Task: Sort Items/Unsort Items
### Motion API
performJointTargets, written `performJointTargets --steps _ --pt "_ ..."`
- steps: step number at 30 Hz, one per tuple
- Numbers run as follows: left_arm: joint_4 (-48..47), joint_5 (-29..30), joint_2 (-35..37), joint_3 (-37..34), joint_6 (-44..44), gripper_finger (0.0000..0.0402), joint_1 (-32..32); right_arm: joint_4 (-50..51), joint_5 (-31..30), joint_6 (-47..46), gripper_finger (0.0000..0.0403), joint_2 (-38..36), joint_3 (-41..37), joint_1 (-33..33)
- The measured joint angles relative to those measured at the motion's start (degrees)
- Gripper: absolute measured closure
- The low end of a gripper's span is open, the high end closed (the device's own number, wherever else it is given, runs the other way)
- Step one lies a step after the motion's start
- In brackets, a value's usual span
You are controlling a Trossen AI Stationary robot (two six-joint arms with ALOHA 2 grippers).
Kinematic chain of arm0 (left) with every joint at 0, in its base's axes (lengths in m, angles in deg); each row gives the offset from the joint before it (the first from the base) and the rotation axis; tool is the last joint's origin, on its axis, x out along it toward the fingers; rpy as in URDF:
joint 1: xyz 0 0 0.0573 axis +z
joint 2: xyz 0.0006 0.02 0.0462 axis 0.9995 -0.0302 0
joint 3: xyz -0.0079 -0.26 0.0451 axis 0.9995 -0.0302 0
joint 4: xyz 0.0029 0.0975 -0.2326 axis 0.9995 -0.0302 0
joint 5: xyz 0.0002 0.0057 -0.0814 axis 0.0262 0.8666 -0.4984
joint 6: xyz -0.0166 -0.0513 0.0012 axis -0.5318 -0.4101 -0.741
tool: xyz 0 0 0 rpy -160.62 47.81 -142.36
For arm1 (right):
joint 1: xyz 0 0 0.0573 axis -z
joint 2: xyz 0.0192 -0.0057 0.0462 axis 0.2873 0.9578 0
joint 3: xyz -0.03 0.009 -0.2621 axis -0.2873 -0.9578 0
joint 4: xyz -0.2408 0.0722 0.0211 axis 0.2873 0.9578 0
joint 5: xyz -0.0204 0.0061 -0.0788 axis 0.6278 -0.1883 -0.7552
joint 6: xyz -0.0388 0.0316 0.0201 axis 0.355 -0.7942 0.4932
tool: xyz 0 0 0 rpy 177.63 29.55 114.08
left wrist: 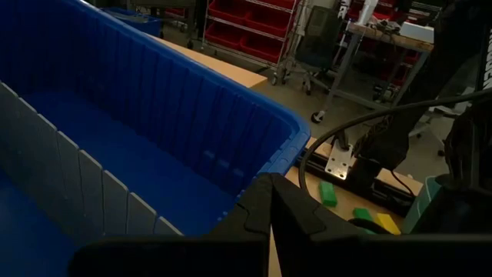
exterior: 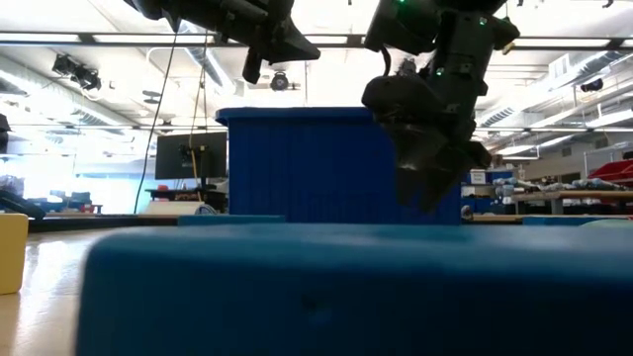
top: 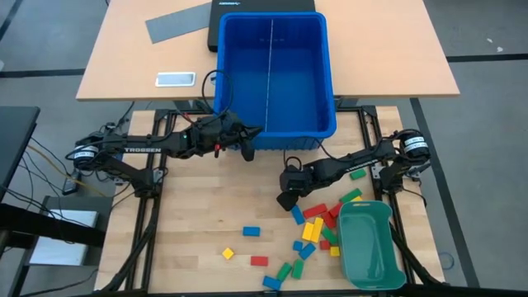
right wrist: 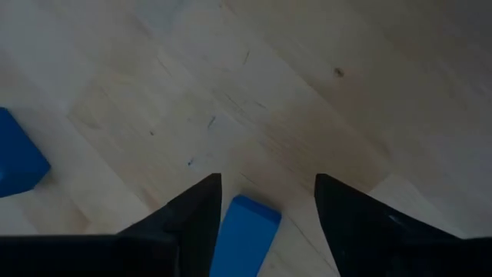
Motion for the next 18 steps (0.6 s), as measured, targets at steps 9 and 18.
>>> performJointTargets --steps 9,18 --pt "-0.02 0.01 0.02 0.00 0.02 0.0390 0.00 -0.76 1.17 -1.18 0.0191 -0.02 0.01 -0.09" --pt "-0.02 -0.01 0.00 0.00 0.01 0.0390 0.00 -12.00 1.34 -0.15 0.0199 -0.04 0.05 -3.75"
